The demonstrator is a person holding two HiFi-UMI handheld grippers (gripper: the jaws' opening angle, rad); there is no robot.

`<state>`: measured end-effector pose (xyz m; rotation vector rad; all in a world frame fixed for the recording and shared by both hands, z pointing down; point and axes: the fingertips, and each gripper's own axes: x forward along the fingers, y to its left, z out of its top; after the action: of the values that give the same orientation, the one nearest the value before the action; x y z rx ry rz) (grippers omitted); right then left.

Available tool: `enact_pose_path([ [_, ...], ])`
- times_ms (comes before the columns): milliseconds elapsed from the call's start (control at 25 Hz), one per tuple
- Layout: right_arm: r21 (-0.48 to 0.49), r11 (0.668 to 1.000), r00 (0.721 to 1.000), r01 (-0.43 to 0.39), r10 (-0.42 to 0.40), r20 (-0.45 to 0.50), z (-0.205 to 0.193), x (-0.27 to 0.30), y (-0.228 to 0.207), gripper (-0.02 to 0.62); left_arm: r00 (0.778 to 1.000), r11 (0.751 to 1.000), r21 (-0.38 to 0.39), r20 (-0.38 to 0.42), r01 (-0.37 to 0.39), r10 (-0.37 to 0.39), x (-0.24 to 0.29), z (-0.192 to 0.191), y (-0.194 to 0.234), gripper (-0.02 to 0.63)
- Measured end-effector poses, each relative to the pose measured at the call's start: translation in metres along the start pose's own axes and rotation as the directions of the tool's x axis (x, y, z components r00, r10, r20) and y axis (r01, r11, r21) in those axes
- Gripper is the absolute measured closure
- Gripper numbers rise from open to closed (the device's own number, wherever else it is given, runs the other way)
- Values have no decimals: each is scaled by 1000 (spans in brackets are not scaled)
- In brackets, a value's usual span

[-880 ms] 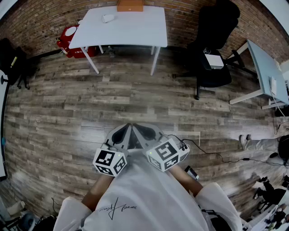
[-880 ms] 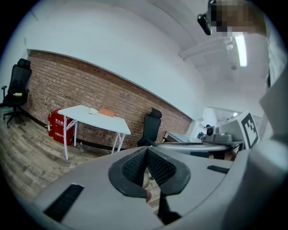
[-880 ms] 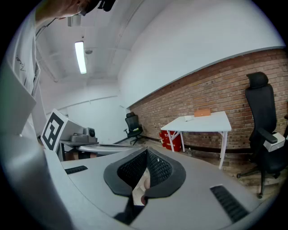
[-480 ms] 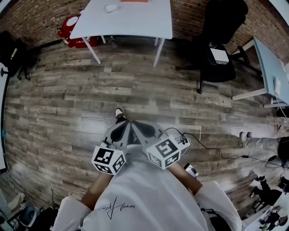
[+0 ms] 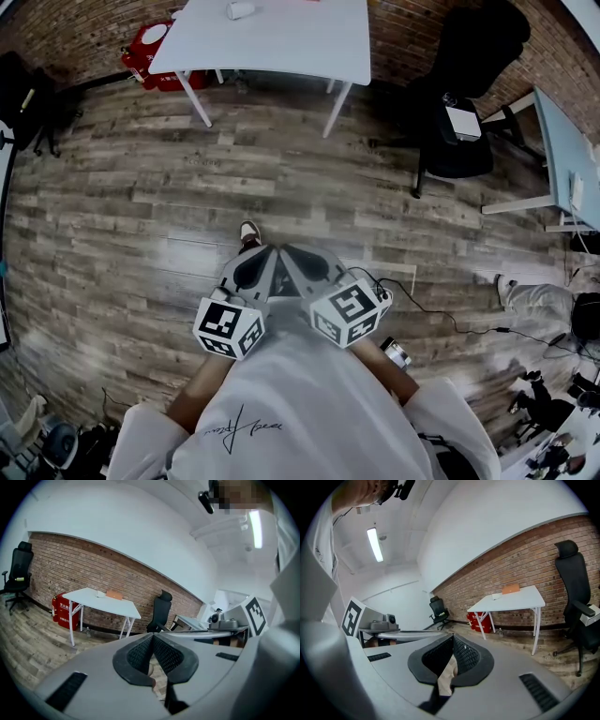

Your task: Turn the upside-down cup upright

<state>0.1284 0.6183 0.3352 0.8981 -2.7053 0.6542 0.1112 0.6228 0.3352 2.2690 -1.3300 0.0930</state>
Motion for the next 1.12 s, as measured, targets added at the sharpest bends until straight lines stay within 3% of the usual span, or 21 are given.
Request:
enact_pose_path([
  [560, 11, 1000, 999, 26, -26, -32, 27, 63, -33, 575, 999, 1000, -28, -43, 6, -7, 42, 31, 57, 598],
  [920, -30, 999, 999, 45, -45, -4, 63, 104, -48, 575, 1000, 1000, 2, -13, 21, -21, 65, 73, 93, 598],
  [1120, -19, 995, 995, 96, -96, 36, 85, 119, -59, 575, 1000, 1000, 9, 15, 3, -3, 68, 98, 117, 598],
])
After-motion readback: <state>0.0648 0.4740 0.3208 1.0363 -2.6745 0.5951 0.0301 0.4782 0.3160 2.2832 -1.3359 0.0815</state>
